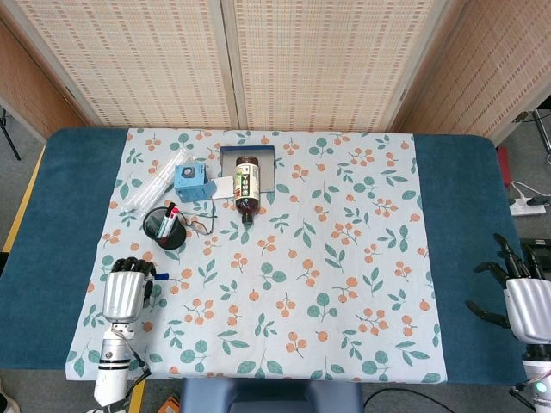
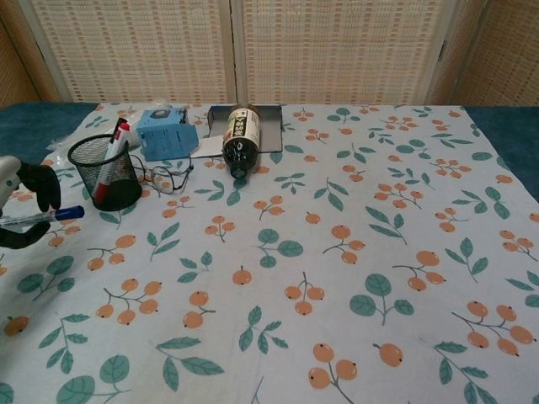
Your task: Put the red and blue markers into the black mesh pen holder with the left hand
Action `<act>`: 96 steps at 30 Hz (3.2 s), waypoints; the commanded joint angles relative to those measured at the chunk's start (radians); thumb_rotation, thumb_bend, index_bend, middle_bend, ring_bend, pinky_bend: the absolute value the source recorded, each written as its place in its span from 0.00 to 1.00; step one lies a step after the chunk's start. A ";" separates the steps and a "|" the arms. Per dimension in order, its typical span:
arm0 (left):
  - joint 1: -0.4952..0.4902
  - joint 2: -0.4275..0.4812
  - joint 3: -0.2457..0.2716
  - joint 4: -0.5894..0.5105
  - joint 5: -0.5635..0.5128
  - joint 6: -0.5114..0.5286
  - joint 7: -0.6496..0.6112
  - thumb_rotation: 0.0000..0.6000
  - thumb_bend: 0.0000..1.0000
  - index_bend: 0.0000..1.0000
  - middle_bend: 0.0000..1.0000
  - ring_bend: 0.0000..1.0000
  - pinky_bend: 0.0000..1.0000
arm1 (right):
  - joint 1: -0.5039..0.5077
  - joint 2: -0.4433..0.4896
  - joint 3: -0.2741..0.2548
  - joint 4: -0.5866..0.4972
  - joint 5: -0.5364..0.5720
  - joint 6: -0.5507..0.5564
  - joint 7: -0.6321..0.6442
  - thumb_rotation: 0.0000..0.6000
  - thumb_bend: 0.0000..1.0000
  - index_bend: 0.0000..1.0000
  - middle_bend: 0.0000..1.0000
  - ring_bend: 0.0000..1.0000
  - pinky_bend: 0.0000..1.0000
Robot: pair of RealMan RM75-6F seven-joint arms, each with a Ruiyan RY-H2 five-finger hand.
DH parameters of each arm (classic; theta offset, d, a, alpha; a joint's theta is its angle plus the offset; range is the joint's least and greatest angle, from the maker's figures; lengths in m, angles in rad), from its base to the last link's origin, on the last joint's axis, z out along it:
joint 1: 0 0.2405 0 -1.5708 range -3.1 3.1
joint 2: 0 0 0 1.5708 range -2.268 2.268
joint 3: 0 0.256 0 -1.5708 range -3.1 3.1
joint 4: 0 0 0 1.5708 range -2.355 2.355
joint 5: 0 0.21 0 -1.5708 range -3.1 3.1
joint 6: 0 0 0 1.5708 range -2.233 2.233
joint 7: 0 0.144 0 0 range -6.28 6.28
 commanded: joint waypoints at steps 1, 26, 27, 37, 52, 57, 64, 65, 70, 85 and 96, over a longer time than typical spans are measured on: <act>0.002 0.224 -0.044 -0.303 0.041 0.015 -0.109 1.00 0.31 0.55 0.65 0.35 0.36 | -0.004 0.003 0.004 0.002 0.001 0.009 0.010 1.00 0.00 0.43 0.01 0.20 0.05; -0.319 0.338 -0.229 -0.068 -0.093 -0.503 -1.213 1.00 0.31 0.60 0.67 0.35 0.33 | -0.008 0.008 0.008 0.003 0.007 0.011 0.031 1.00 0.00 0.42 0.01 0.20 0.05; -0.331 0.324 -0.229 -0.029 -0.099 -0.517 -1.225 1.00 0.31 0.60 0.67 0.35 0.33 | -0.008 0.009 0.009 0.003 0.008 0.012 0.029 1.00 0.00 0.42 0.01 0.20 0.05; -0.369 0.274 -0.205 0.125 -0.109 -0.571 -1.304 1.00 0.31 0.60 0.67 0.34 0.33 | -0.006 0.005 0.010 0.002 0.016 0.004 0.016 1.00 0.00 0.42 0.01 0.20 0.05; -0.378 0.212 -0.149 0.228 -0.083 -0.582 -1.343 1.00 0.31 0.60 0.64 0.33 0.33 | -0.008 0.010 0.011 -0.002 0.019 0.005 0.021 1.00 0.00 0.41 0.02 0.22 0.05; -0.382 0.214 -0.141 0.234 -0.070 -0.569 -1.342 1.00 0.31 0.52 0.50 0.29 0.31 | -0.007 0.009 0.011 -0.002 0.018 0.003 0.021 1.00 0.00 0.41 0.02 0.22 0.05; -0.383 0.239 -0.106 0.221 -0.018 -0.518 -1.211 1.00 0.31 0.32 0.24 0.15 0.23 | -0.009 0.012 0.010 -0.006 0.016 0.007 0.021 1.00 0.00 0.41 0.02 0.22 0.05; -0.380 0.244 -0.100 0.214 -0.014 -0.506 -1.161 1.00 0.31 0.29 0.22 0.13 0.21 | -0.010 0.012 0.010 -0.006 0.015 0.009 0.021 1.00 0.00 0.41 0.02 0.22 0.05; -0.306 0.285 -0.050 0.083 0.042 -0.308 -0.717 1.00 0.31 0.26 0.22 0.11 0.19 | -0.008 0.014 0.005 -0.011 0.004 0.006 0.024 1.00 0.00 0.41 0.02 0.22 0.05; 0.085 0.483 0.162 -0.088 0.039 0.045 -0.098 1.00 0.31 0.19 0.18 0.10 0.17 | -0.009 0.019 -0.010 -0.030 -0.033 0.013 0.014 1.00 0.00 0.38 0.06 0.22 0.05; 0.131 0.496 0.144 -0.020 -0.045 -0.030 -0.179 1.00 0.31 0.13 0.15 0.07 0.15 | -0.007 0.019 -0.012 -0.041 -0.025 0.003 -0.008 1.00 0.00 0.26 0.06 0.22 0.05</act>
